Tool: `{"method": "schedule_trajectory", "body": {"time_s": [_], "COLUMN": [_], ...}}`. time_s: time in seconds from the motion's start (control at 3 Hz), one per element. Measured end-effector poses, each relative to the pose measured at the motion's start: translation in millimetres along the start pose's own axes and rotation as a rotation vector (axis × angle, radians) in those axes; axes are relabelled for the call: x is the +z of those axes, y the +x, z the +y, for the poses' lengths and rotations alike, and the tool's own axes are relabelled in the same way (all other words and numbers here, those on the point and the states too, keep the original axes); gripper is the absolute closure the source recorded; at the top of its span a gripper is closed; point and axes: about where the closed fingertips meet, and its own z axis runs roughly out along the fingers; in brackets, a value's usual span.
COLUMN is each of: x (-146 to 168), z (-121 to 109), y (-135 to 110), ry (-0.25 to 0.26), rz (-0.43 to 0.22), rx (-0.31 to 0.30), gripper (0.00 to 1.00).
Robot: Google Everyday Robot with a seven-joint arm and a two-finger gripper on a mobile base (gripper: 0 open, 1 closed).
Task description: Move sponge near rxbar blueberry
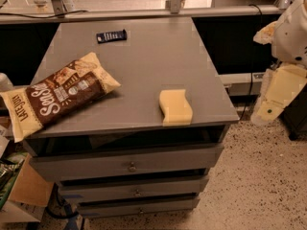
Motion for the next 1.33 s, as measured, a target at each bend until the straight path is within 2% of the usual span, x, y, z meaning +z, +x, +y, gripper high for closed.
{"method": "schedule_trajectory", "body": {"time_s": [0.67, 1.0, 1.33], "x": [60, 90, 114], "z": [-7, -2, 6], "y": [-60, -83, -96], "ry": [-0.006, -0.026, -0.048], "rz": [-0.176, -0.216, -0.236], "rx": [-0.057, -0.082, -0.088], "gripper": [0.00, 0.00, 0.00]}}
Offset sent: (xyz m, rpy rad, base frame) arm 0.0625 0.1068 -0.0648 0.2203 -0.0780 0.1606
